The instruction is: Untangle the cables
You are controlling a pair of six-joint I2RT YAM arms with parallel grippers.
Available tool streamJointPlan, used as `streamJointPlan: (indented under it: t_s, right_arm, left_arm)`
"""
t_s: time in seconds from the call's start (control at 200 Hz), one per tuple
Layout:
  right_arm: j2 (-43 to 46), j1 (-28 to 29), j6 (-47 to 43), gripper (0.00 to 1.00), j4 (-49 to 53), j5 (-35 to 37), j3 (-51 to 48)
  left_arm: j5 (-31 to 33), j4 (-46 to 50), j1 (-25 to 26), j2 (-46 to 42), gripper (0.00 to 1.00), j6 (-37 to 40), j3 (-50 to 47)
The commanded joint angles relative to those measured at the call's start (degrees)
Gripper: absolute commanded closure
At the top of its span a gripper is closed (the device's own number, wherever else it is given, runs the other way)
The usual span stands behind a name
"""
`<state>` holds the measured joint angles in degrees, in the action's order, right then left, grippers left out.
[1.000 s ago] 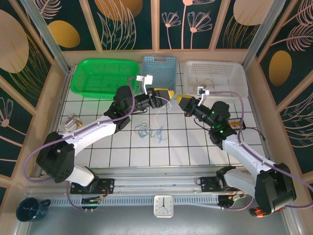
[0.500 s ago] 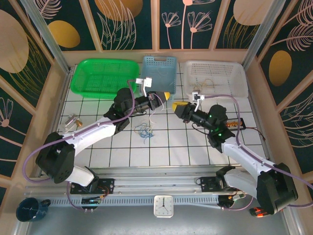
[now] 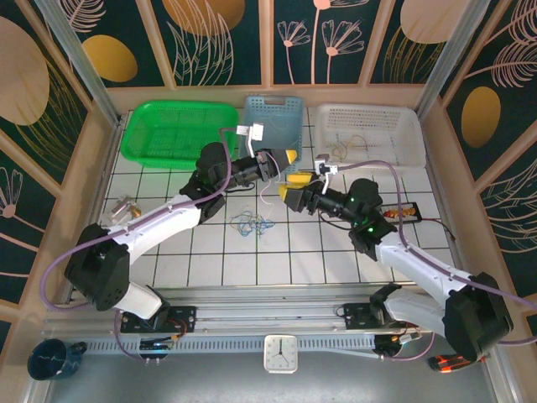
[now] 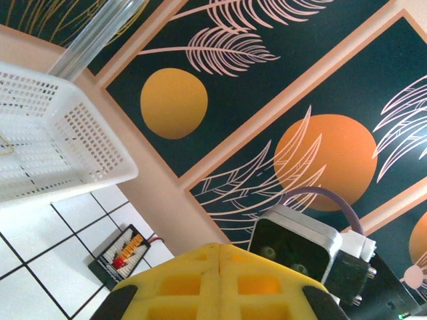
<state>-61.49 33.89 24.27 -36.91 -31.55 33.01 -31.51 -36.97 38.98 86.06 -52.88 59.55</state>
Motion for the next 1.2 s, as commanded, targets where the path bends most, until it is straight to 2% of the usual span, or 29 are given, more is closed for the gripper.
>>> streamJointPlan:
  t_s: [0.0, 0.12, 0.295, 0.57, 0.726, 0.781, 0.816, 0.936, 1.006, 1.196]
  right_arm:
    - [-1.4, 1.6, -2.2, 0.35, -1.4, -0.2, 2.8]
    - [-3.3, 3.6, -3.3, 0.29, -1.3, 0.5, 4.1]
    - [-5.9, 6.2, -4.0, 0.27, -2.1, 0.7, 4.9]
    - [-9.9, 9.8, -4.2, 0.27, -5.1, 6.1, 5.3]
    - [-12.6, 10.5, -3.5, 0.31, -8.3, 9.8, 5.0]
    - [-13.1, 10.7, -3.5, 0.36, -8.8, 11.4, 5.0]
    - [-13.2, 10.8, -3.4, 0.42, -9.6, 12.3, 4.7]
    - [-12.2, 10.9, -2.5, 0.81, -11.8, 16.0, 3.2]
    - [-11.2, 10.9, -2.1, 1.0, -12.5, 17.9, 2.5]
    - [-8.6, 11.0, -2.3, 1.0, -11.4, 20.4, 2.3]
  left_arm:
    - [-2.1, -2.7, -0.2, 1.2, 1.0, -1.8, 2.2]
    - [-2.7, -3.4, -0.2, 1.8, 1.0, -2.6, 2.8]
    - [-2.9, -3.9, -0.2, 2.5, 1.0, -3.2, 3.3]
    - [-3.0, -4.8, -0.2, 3.1, 1.0, -4.1, 3.6]
    - [-3.0, -5.6, -0.2, 2.8, 1.0, -5.0, 3.3]
    - [-3.0, -5.9, -0.2, 2.7, 1.0, -5.3, 3.2]
    - [-2.9, -5.9, -0.2, 2.5, 1.0, -5.3, 3.2]
    - [-2.2, -6.0, -0.2, 1.9, 1.0, -5.6, 2.9]
    - [-1.9, -6.1, -0.2, 1.8, 1.0, -5.6, 2.7]
    - [-1.6, -6.9, -0.2, 1.8, 1.0, -5.7, 2.2]
